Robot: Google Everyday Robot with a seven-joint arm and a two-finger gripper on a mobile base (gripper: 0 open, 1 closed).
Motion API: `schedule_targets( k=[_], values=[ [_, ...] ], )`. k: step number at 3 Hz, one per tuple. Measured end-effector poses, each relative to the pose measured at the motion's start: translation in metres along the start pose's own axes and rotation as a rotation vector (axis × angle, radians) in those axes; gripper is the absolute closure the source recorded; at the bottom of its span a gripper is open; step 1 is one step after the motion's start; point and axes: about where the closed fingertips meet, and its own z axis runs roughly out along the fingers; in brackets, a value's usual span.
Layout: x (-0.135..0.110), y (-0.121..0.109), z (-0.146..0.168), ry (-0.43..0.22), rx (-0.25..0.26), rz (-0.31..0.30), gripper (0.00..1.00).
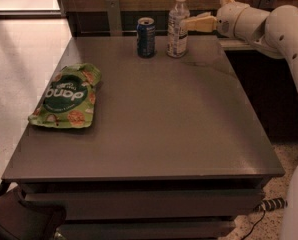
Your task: Move blue plastic bottle near green rice chip bag
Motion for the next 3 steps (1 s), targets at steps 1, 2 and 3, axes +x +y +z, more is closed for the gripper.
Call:
schedule_targets(
  k=[1,2,3],
  values=[
    [0.013,0.014,0.022,-0.003,-0.054,0.039,0.00],
    [0.025,0.030,0.040,0.006,-0.111,0.077,0.00],
    [0.034,0.047,0.061,0.000,-0.167,0.107,0.18]
  ],
)
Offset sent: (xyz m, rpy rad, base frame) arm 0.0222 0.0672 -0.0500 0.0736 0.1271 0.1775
